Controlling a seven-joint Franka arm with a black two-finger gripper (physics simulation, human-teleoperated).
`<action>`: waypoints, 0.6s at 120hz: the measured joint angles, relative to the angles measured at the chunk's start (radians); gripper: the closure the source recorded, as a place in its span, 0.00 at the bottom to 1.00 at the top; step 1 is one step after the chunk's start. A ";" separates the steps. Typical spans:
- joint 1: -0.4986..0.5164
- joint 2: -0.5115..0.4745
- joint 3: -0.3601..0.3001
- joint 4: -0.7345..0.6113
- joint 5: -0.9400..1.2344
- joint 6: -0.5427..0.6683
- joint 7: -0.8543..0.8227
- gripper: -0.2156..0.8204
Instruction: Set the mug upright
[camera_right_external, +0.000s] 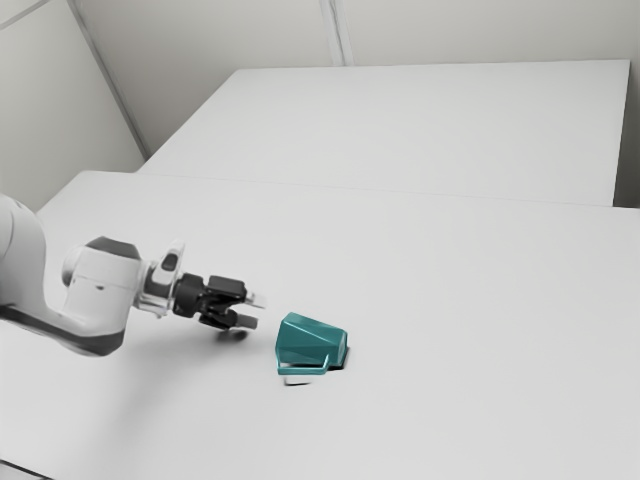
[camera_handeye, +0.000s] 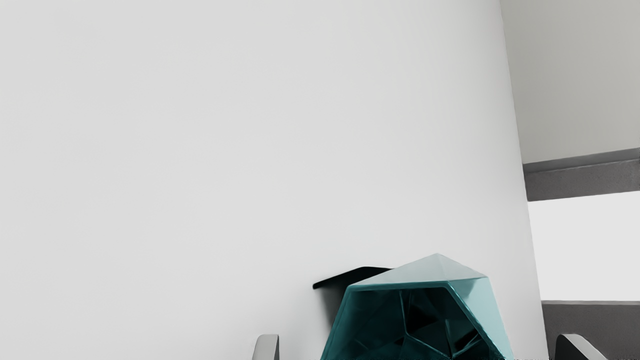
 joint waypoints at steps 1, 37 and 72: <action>0.001 0.000 -0.002 -0.001 -0.002 0.000 0.005 0.21; -0.004 -0.039 -0.060 -0.076 -0.091 -0.004 0.097 0.21; -0.026 -0.043 -0.102 -0.077 -0.119 0.008 0.049 0.21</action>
